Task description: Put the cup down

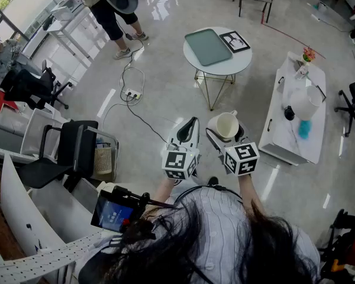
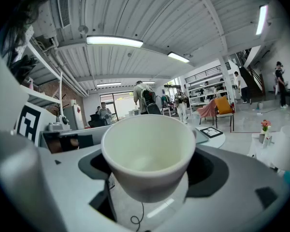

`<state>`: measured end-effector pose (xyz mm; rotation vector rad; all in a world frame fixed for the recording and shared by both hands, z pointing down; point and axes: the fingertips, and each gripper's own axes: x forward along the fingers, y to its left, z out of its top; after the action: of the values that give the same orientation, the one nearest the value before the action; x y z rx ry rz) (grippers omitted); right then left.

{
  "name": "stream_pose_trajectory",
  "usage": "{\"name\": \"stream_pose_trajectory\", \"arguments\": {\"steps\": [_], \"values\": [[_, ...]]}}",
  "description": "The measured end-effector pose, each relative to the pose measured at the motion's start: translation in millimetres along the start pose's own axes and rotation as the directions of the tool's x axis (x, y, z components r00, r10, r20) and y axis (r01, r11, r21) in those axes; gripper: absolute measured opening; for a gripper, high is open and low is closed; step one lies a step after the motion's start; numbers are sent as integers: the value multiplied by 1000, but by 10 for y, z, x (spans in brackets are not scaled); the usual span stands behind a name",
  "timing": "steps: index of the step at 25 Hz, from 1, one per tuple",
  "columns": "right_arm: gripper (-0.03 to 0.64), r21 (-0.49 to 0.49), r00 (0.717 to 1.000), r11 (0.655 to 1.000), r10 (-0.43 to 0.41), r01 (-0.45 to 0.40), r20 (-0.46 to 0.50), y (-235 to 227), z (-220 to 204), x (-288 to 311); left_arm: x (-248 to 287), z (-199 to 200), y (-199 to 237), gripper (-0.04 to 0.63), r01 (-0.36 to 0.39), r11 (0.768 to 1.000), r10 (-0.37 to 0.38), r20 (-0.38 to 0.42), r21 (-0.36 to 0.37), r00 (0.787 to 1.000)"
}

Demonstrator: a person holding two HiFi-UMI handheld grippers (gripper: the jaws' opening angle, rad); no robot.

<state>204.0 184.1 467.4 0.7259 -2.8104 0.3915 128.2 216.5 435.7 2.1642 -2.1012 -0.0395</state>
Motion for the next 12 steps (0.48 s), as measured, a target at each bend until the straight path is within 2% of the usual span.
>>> {"name": "stream_pose_trajectory", "arguments": {"steps": [12], "values": [[405,10,1000,1000,-14,14,17,45,138,341,111,55,350,23,11,1000,-11,11,2,1000]]}}
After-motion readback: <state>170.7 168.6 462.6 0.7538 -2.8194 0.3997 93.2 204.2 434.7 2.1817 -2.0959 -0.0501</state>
